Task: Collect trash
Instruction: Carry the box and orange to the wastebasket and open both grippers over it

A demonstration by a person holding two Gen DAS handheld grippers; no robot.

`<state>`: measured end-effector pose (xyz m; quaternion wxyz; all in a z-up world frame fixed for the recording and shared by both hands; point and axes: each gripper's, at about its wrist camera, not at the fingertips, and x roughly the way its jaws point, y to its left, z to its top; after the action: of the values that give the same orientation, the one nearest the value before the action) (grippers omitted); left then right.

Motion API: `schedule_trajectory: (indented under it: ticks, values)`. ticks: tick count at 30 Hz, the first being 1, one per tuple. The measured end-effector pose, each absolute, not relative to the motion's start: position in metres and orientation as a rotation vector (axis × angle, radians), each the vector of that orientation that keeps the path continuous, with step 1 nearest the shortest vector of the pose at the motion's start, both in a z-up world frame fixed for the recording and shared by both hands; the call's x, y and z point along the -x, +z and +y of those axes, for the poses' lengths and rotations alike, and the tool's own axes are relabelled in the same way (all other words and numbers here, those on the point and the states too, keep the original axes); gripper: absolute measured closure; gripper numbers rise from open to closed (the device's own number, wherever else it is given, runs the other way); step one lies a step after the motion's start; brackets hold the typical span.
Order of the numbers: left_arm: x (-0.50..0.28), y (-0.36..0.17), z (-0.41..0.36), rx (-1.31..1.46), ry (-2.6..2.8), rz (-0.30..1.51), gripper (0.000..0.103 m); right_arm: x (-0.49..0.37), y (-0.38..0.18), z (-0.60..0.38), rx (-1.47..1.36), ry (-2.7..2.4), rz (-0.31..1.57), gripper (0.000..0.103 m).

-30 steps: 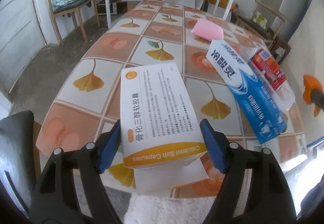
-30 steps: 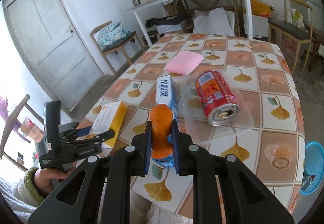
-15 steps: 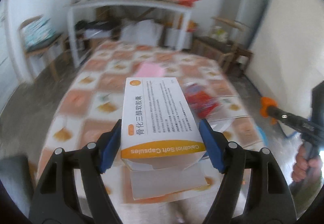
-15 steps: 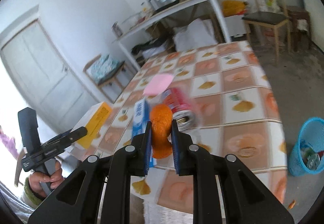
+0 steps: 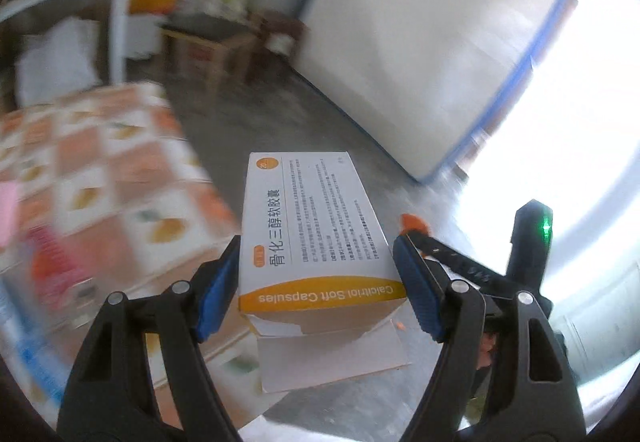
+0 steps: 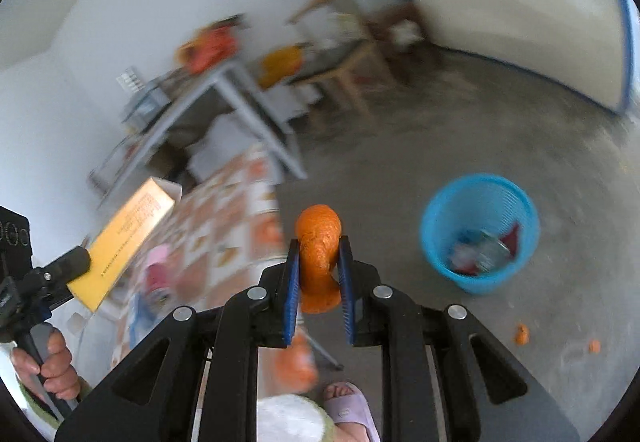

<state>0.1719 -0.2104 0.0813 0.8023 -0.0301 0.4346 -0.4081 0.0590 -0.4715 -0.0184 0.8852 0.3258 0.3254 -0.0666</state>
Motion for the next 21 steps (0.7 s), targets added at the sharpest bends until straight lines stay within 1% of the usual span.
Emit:
schedule_trajectory:
  ticks: [4,8,10,14,16,17,18,19,21]
  values:
    - [-0.199,0.031,-0.297,0.02,-0.949,1.12,0.032,-0.055,-0.057,-0.511,-0.794,-0.219,0.744,0.085]
    - [-0.227,-0.018,-0.35,-0.012,-0.927,1.25,0.031,-0.07,-0.096,-0.542,-0.873,-0.263,0.812,0.085]
    - [-0.244,-0.037,-0.372,0.002,-0.913,1.291,0.031,-0.081,-0.116,-0.557,-0.914,-0.27,0.834,0.085]
    - [-0.27,-0.052,-0.411,-0.015,-0.898,1.302,0.032,-0.118,-0.138,-0.582,-0.964,-0.283,0.844,0.084]
    - [-0.286,-0.056,-0.433,-0.009,-0.903,1.315,0.022,-0.138,-0.149,-0.598,-0.964,-0.299,0.849,0.08]
    - [-0.298,-0.061,-0.449,-0.026,-0.895,1.329,0.015,-0.15,-0.161,-0.61,-0.969,-0.309,0.852,0.071]
    - [-0.306,-0.063,-0.454,-0.029,-0.877,1.328,0.015,-0.158,-0.172,-0.621,-0.97,-0.321,0.853,0.063]
    - [-0.314,-0.065,-0.458,-0.013,-0.834,1.316,0.015,-0.167,-0.183,-0.63,-0.962,-0.337,0.866,0.05]
    - [-0.323,-0.066,-0.453,0.024,-0.787,1.31,0.015,-0.178,-0.207,-0.644,-0.974,-0.399,0.914,0.049]
